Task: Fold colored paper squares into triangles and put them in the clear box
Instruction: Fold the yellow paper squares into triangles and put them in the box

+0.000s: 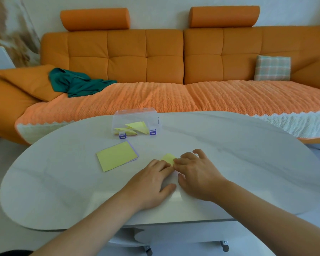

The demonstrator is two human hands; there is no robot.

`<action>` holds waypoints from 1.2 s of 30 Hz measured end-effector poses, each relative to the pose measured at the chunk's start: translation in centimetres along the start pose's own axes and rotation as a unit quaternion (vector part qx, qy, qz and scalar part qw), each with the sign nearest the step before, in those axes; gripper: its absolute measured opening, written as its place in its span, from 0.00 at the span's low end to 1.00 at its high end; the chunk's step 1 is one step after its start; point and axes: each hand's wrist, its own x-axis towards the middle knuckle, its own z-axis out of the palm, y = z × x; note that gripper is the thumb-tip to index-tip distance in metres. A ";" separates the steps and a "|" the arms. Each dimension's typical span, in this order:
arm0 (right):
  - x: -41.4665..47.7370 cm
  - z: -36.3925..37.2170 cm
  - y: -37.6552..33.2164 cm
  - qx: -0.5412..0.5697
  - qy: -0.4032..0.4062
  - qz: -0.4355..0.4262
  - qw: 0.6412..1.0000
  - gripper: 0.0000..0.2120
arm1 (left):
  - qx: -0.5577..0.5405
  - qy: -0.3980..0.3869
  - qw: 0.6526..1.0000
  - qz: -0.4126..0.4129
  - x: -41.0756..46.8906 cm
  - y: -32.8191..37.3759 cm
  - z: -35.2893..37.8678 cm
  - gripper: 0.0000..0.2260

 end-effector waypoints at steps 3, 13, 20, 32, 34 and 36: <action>-0.3 0.2 -0.1 0.022 -0.011 0.006 1.000 0.19 | 0.004 0.000 1.000 0.000 -0.1 0.2 -0.1 0.21; -0.3 0.2 -0.4 0.023 -0.026 0.038 0.999 0.19 | 0.109 0.004 0.993 -0.046 -1.3 0.2 -0.8 0.18; -0.1 0.6 -0.4 0.021 -0.015 0.052 0.998 0.19 | 0.128 0.007 0.989 -0.076 -2.8 -0.4 -1.6 0.21; 0.6 1.0 -0.4 0.044 -0.008 0.078 0.996 0.19 | 0.056 0.105 0.989 -0.084 -3.1 -1.5 -1.9 0.12; 1.2 1.1 -0.8 0.054 -0.011 0.080 0.995 0.18 | 0.044 0.142 0.987 -0.060 -2.5 -1.5 -2.1 0.13; 2.0 1.2 -1.4 0.051 -0.012 0.075 0.996 0.18 | 0.034 0.140 0.989 -0.040 -1.6 -1.3 -2.3 0.17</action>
